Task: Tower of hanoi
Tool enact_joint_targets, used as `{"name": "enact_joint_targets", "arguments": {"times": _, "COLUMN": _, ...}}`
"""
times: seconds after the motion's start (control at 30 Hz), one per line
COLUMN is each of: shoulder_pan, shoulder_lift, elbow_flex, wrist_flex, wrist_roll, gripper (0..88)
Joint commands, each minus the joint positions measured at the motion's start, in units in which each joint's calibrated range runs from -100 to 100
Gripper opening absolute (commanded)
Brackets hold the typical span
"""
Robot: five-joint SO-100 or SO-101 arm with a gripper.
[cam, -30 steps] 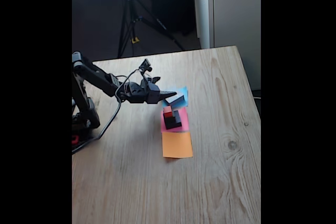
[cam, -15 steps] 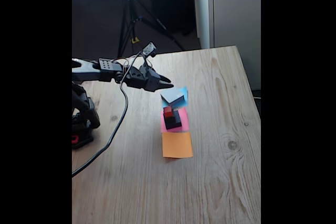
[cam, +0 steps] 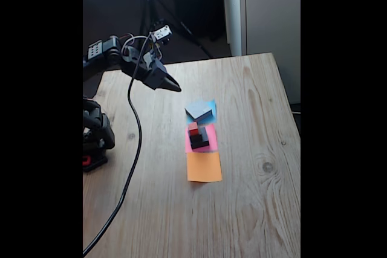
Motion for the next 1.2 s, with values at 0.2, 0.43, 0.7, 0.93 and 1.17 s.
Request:
{"name": "enact_joint_targets", "arguments": {"times": 0.2, "shoulder_pan": 8.3, "shoulder_lift": -6.11, "elbow_flex": -14.78, "wrist_flex": 12.77, "wrist_roll": 0.52, "gripper": 0.3}}
{"name": "enact_joint_targets", "arguments": {"times": 0.43, "shoulder_pan": 11.89, "shoulder_lift": -8.53, "elbow_flex": -8.06, "wrist_flex": 10.26, "wrist_roll": 0.52, "gripper": 6.8}}
{"name": "enact_joint_targets", "arguments": {"times": 0.7, "shoulder_pan": 14.07, "shoulder_lift": -15.95, "elbow_flex": 19.76, "wrist_flex": -12.48, "wrist_roll": 0.52, "gripper": 21.4}}
{"name": "enact_joint_targets", "arguments": {"times": 0.93, "shoulder_pan": 14.82, "shoulder_lift": -21.71, "elbow_flex": 37.67, "wrist_flex": -25.43, "wrist_roll": 0.52, "gripper": 25.7}}
{"name": "enact_joint_targets", "arguments": {"times": 1.17, "shoulder_pan": 15.4, "shoulder_lift": -23.14, "elbow_flex": 50.31, "wrist_flex": -39.27, "wrist_roll": 0.52, "gripper": 33.0}}
